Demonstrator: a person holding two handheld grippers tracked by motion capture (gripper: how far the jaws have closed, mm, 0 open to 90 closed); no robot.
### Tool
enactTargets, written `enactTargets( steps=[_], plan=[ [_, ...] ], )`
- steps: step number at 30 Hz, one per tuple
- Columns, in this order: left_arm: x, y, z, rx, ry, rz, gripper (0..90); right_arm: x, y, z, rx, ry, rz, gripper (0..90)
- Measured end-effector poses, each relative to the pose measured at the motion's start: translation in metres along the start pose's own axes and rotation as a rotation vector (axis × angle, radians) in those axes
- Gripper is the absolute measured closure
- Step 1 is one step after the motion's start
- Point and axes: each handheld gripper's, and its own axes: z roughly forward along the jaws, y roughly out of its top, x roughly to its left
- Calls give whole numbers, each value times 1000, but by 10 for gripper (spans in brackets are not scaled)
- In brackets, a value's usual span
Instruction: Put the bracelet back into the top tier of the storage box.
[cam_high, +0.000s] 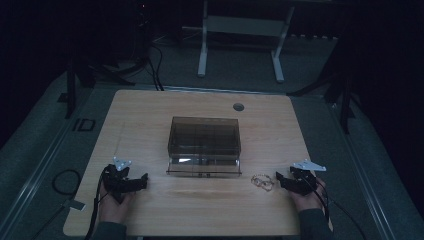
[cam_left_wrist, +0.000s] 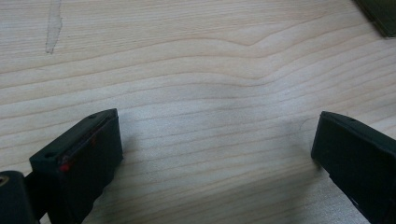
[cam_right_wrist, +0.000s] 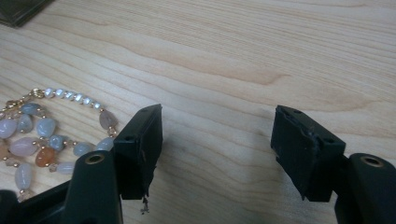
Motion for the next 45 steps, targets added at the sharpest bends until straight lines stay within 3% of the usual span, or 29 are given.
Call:
enactTargets(
  steps=[7, 18, 31, 35, 45],
  plan=[
    [-1, 0, 0, 1, -2, 5, 23, -2, 3, -1, 39, 5, -1, 283],
    [-1, 0, 0, 0, -2, 5, 23, -4, 16, -4, 150, 41, -45, 406],
    [0, 0, 0, 0, -2, 5, 23, -2, 34, -10, 251, 53, -132, 436],
    [0, 0, 0, 1, -2, 5, 23, 0, 40, -13, 282, 60, -180, 427],
    [0, 0, 0, 0, -2, 5, 23, 8, 52, -15, 334, 111, -252, 398]
  ],
)
